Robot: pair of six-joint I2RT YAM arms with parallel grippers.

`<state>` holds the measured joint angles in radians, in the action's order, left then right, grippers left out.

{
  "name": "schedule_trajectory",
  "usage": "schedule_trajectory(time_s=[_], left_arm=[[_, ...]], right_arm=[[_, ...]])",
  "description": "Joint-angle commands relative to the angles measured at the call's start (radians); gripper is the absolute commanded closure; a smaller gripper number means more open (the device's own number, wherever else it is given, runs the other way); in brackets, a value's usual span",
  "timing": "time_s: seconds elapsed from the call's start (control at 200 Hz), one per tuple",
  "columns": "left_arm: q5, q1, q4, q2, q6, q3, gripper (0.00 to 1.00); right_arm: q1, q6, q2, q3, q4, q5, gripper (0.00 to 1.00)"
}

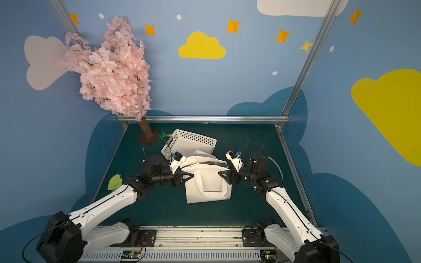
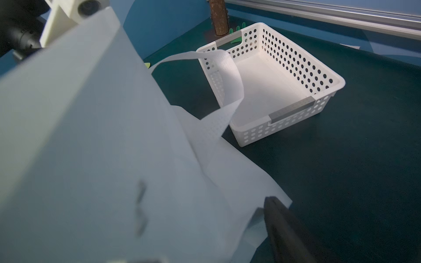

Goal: Place the ice pack in the delivery bag
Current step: Adjust the delivery bag at the center of the board.

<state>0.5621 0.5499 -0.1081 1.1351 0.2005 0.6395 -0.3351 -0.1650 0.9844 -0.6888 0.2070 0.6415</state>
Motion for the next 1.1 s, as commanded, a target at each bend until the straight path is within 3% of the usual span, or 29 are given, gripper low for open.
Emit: schedule_trajectory(time_s=[0.0,0.25,0.506,0.556,0.651,0.711,0.846,0.921,1.011,1.096], left_arm=[[0.044,0.004,-0.012,-0.014,0.001,-0.016,0.80],[0.056,0.003,0.001,-0.010,-0.008,-0.009,0.80],[0.087,0.004,0.022,-0.016,-0.023,-0.005,0.77],[0.097,0.003,0.036,-0.018,-0.034,-0.002,0.81],[0.104,0.001,0.058,-0.027,-0.047,0.002,0.80],[0.118,0.001,0.059,-0.030,-0.049,0.002,0.81],[0.126,0.001,0.064,-0.028,-0.050,0.002,0.78],[0.122,0.001,0.064,-0.022,-0.047,0.004,0.77],[0.121,0.002,0.065,-0.014,-0.049,0.008,0.76],[0.114,-0.002,0.066,-0.012,-0.052,0.010,0.75]], right_arm=[[0.029,-0.066,-0.029,0.010,0.055,0.023,0.19],[0.074,-0.122,-0.027,0.028,0.053,0.064,0.17],[0.083,-0.178,0.020,-0.040,0.103,0.133,0.34],[0.082,-0.185,0.038,-0.051,0.101,0.146,0.37],[0.080,-0.182,0.061,-0.062,0.081,0.151,0.29],[0.081,-0.183,0.073,-0.063,0.063,0.160,0.30],[0.079,-0.160,0.107,-0.088,0.058,0.191,0.50],[0.079,-0.149,0.103,-0.079,0.042,0.177,0.83],[0.079,-0.104,0.081,-0.055,0.018,0.143,0.83],[0.078,-0.099,0.062,-0.043,0.012,0.138,0.76]])
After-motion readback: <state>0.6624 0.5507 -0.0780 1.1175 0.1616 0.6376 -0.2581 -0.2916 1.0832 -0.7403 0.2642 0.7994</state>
